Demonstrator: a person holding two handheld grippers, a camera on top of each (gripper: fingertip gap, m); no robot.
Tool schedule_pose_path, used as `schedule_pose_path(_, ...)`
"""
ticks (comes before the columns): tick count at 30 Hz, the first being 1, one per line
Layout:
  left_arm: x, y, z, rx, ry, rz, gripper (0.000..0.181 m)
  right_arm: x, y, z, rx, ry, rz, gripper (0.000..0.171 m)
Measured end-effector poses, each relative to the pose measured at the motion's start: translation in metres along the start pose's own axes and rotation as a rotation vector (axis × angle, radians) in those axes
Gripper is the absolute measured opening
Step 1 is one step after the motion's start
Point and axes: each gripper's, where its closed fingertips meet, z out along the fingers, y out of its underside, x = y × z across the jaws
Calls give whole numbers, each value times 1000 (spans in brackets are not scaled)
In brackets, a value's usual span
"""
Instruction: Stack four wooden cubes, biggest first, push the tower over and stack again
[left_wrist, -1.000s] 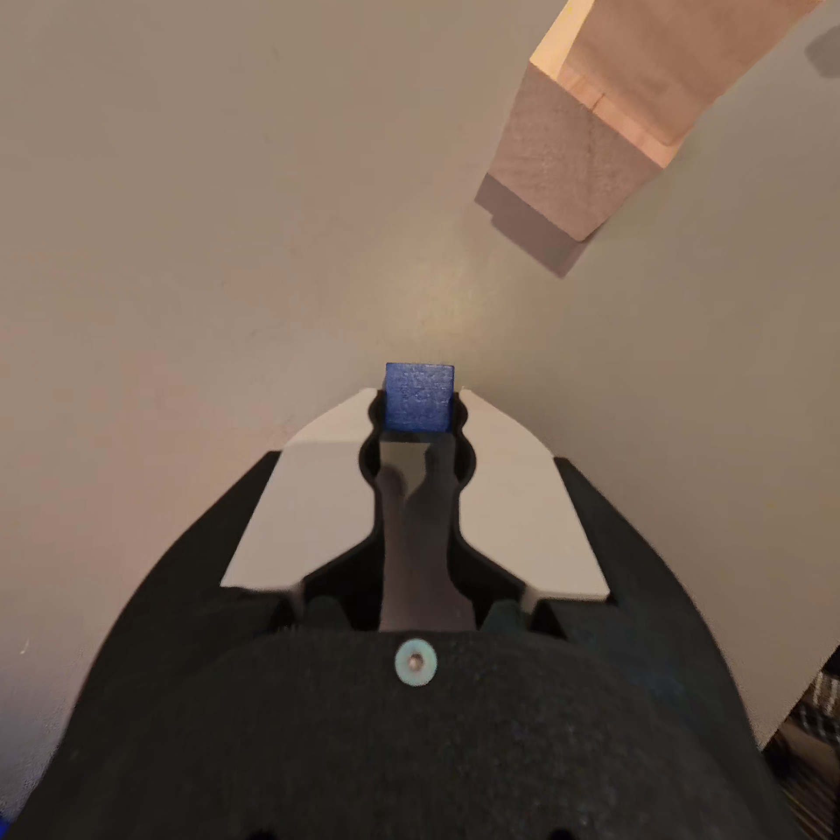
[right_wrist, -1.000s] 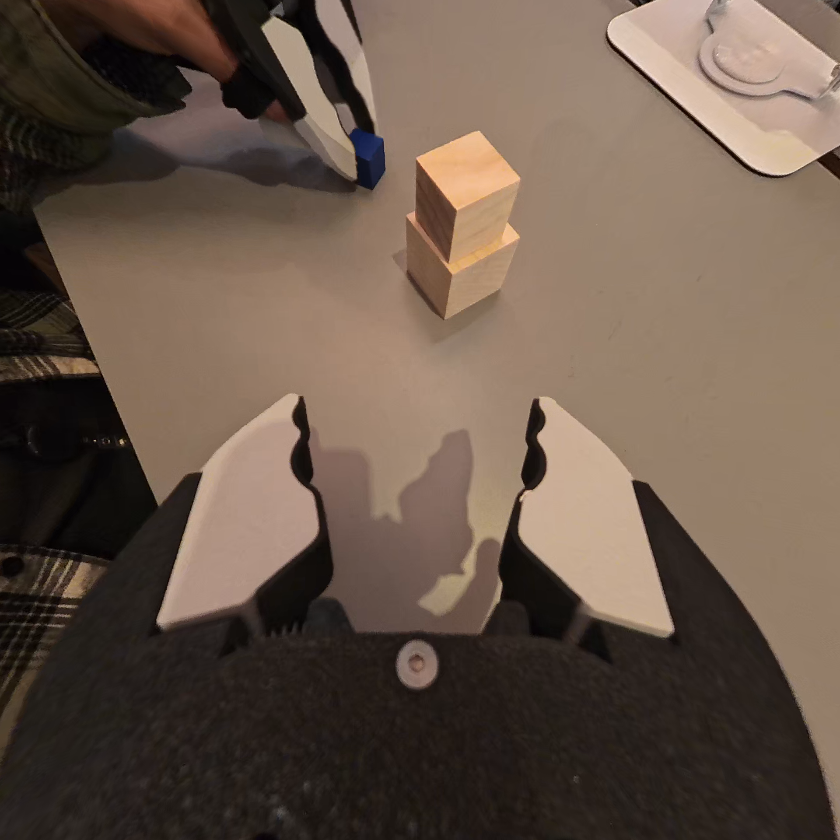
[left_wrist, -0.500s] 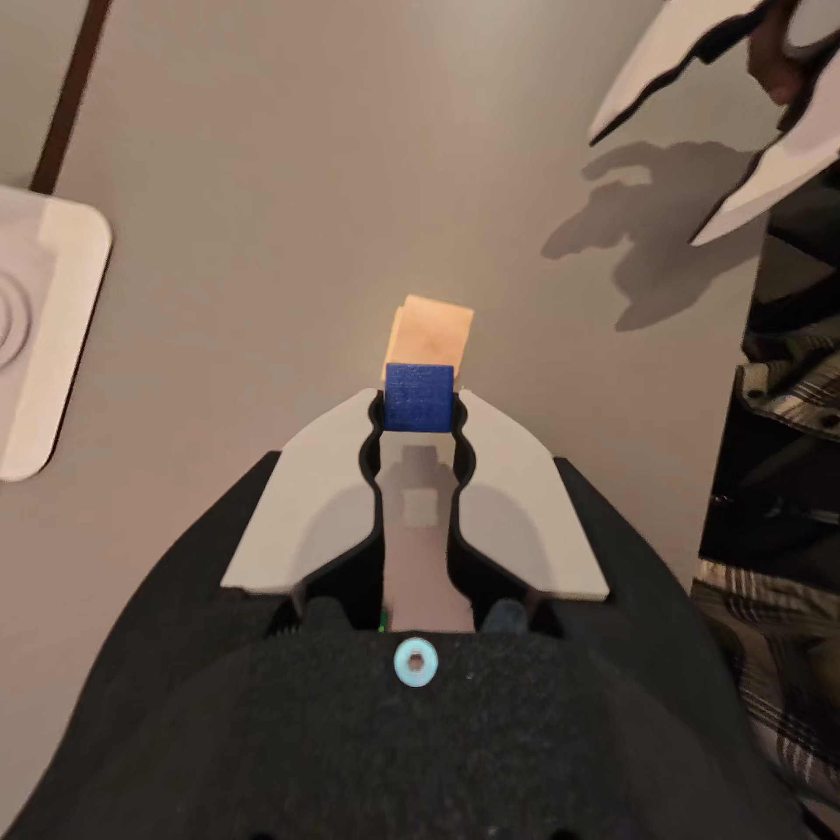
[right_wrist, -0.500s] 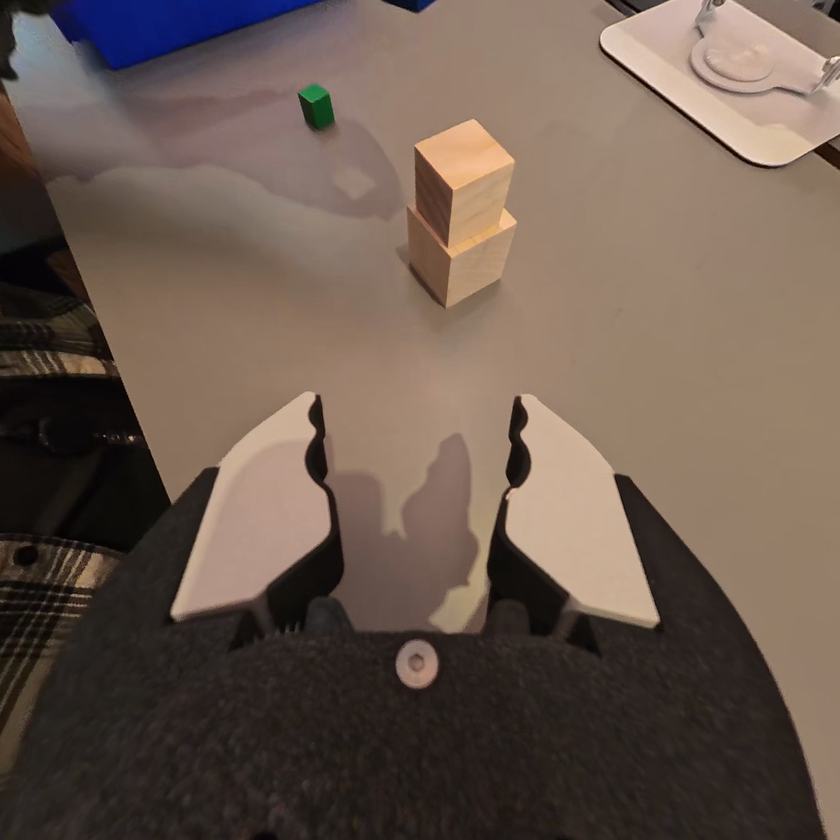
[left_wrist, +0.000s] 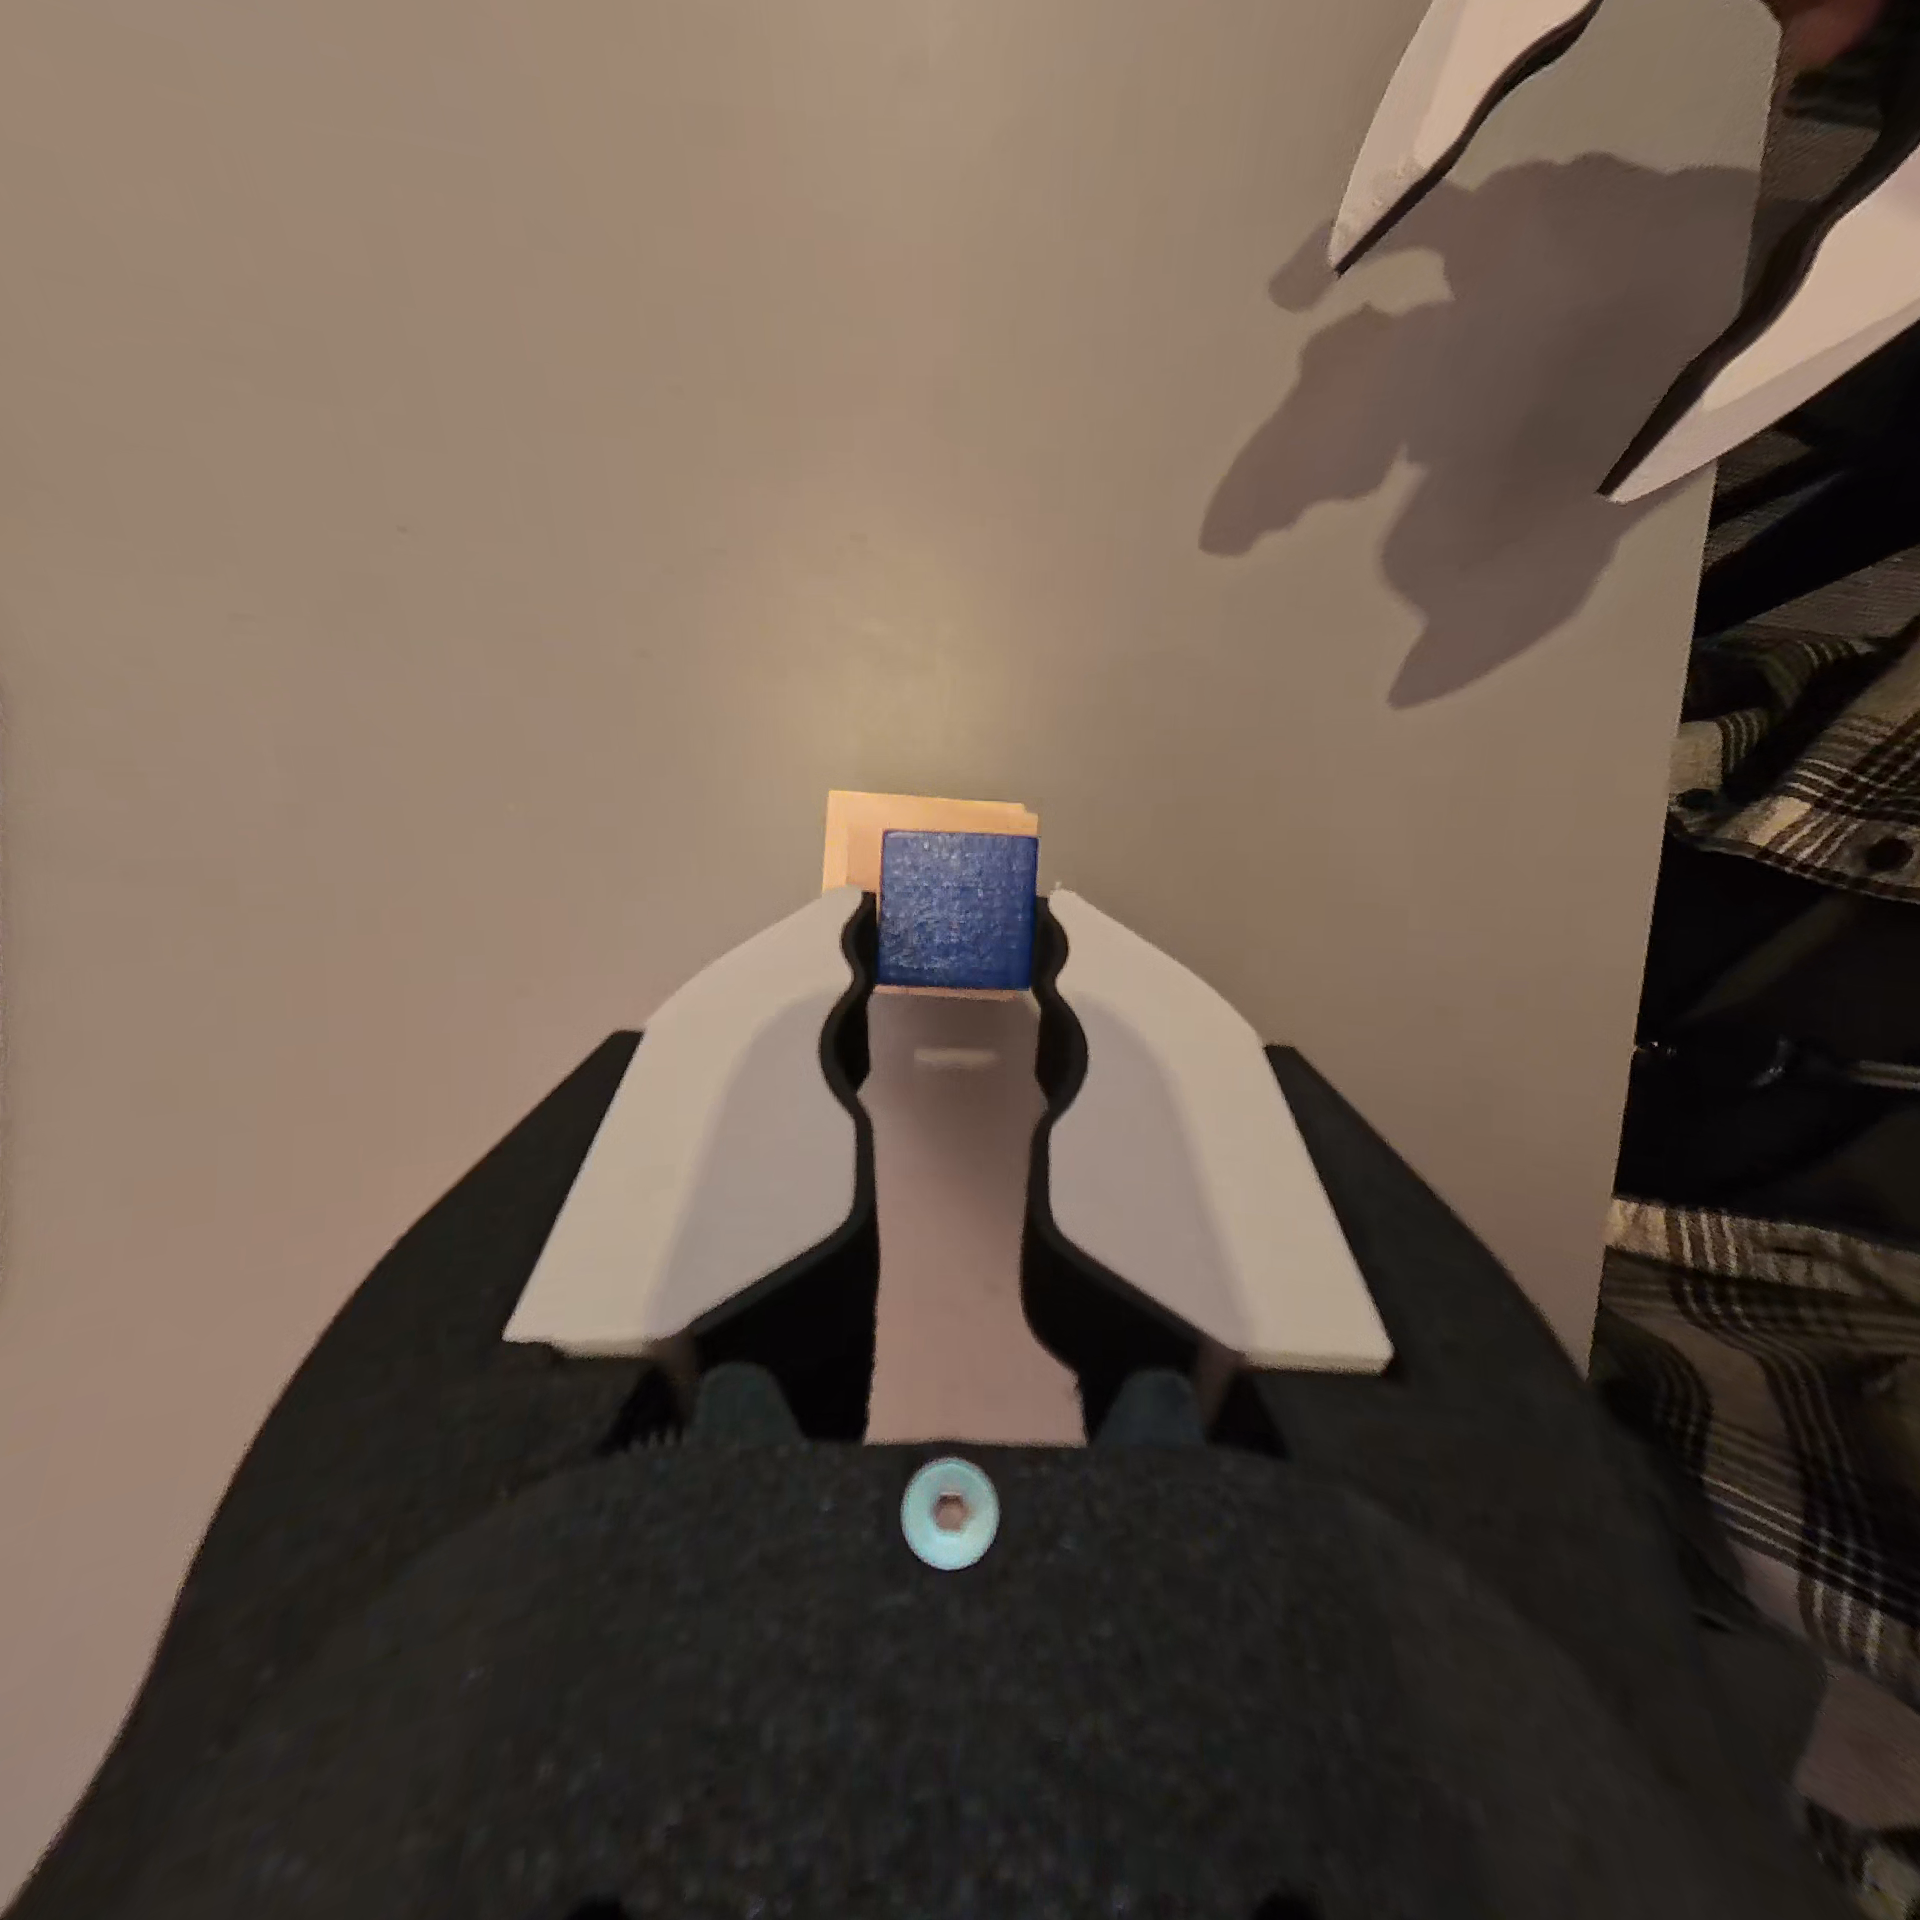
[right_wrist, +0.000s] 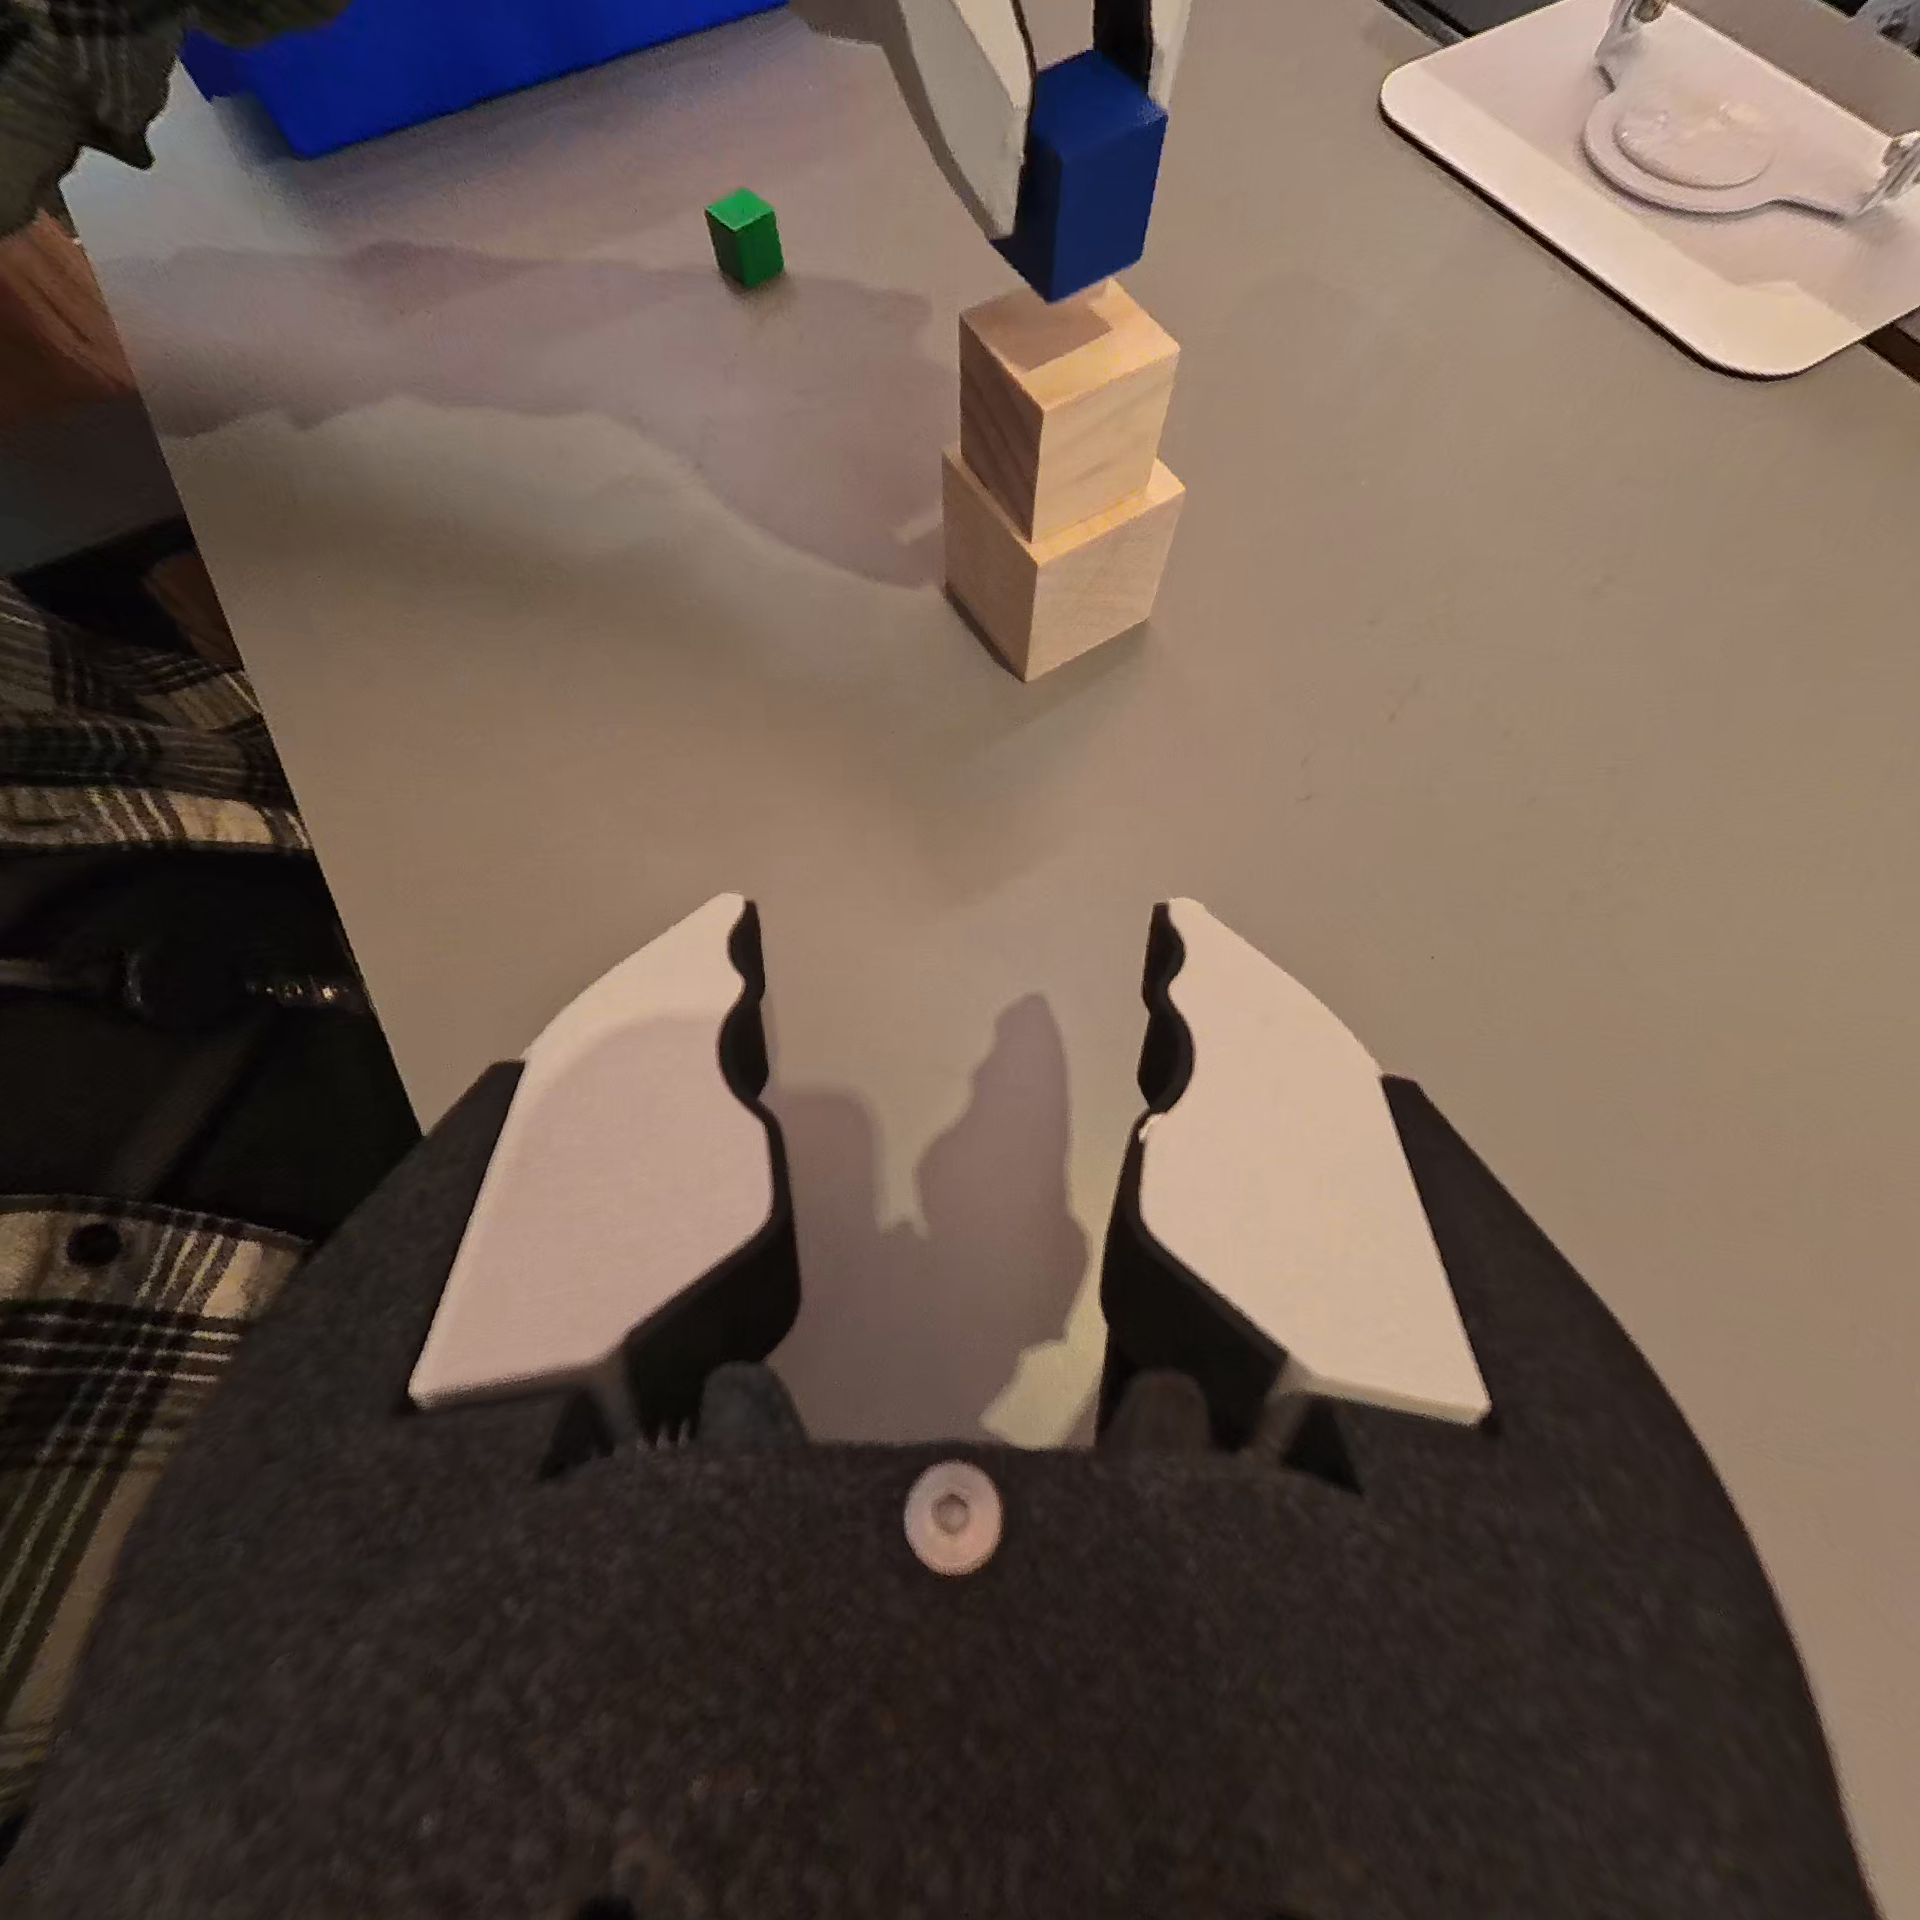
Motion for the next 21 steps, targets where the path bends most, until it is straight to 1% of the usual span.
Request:
schedule_pose_path(7,-1,4,9,-29,12,-4,28,-2,1,2,-9,-7,-4,70)
schedule_pose_path(21,-1,8,13,0,53,7,28,-5,2,5,-13,-26,-6,68)
